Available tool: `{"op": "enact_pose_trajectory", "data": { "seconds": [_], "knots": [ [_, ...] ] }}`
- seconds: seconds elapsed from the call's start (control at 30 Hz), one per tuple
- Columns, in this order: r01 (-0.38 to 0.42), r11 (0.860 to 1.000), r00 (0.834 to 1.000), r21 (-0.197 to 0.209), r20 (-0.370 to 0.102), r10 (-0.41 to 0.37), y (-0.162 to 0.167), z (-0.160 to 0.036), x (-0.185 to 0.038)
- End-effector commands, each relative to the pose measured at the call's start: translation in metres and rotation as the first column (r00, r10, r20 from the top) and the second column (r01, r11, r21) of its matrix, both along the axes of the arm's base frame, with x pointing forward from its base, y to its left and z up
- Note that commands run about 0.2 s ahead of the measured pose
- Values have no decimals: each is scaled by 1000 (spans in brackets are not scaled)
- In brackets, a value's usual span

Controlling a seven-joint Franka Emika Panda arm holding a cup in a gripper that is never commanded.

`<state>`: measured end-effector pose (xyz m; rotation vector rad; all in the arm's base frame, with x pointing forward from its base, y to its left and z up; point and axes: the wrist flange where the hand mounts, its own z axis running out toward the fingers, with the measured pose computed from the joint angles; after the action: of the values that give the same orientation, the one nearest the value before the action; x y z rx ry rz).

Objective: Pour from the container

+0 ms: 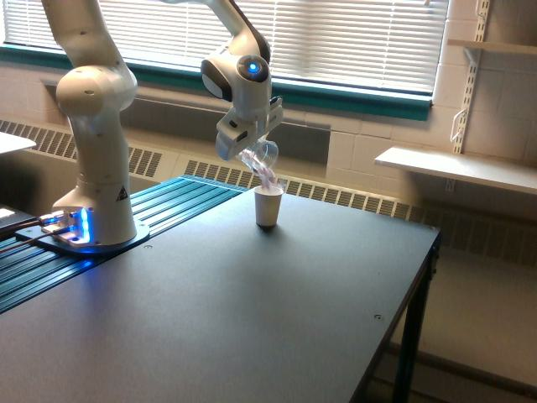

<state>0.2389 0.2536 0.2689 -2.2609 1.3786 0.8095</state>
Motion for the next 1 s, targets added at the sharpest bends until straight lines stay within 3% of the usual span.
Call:
{"op": "enact_pose_trajectory", "data": {
  "seconds": [0.03, 0.3, 0.63, 1.0],
  "knots": [
    [1, 1000, 1000, -24, -27, -2, -4, -7, 5],
    [-2, 998, 1000, -65, -31, 0, -6, -17, 8],
    [-15, 998, 1000, -64, -18, 14, 5, -16, 9],
    [-7, 994, 998, -113, 54, 14, 7, -5, 22]
  ]
}}
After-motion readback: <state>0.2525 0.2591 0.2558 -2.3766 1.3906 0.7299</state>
